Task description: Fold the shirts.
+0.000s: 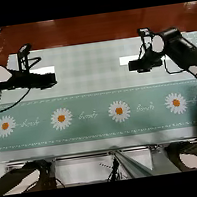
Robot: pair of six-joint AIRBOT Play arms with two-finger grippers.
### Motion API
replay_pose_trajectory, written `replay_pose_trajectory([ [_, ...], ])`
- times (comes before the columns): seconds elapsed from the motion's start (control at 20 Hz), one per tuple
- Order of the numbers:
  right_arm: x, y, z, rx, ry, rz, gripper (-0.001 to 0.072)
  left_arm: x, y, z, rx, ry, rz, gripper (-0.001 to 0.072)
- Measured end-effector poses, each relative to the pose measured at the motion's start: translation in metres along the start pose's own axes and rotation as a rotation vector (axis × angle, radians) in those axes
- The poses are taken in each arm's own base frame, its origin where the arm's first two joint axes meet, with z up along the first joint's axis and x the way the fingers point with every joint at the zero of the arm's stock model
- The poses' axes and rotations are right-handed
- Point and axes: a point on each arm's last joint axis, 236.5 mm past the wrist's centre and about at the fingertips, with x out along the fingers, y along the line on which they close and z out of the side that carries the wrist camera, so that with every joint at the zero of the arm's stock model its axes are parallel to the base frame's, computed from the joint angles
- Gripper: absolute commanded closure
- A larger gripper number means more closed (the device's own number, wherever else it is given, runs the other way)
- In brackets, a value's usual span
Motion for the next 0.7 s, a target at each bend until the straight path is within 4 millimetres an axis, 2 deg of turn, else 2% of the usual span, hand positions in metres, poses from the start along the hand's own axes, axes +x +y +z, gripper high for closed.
replay_pose_trajectory([
  [0.25,0.005,-0.005,-0.002,0.004,0.012,-0.023,0.0683,0.003,0.013,-0.002,-0.025,0.009,0.022,0.0684],
  [0.7,0.006,-0.008,-0.004,0.007,0.025,-0.033,0.0683,0.003,0.017,-0.002,-0.032,0.008,0.028,0.0684],
])
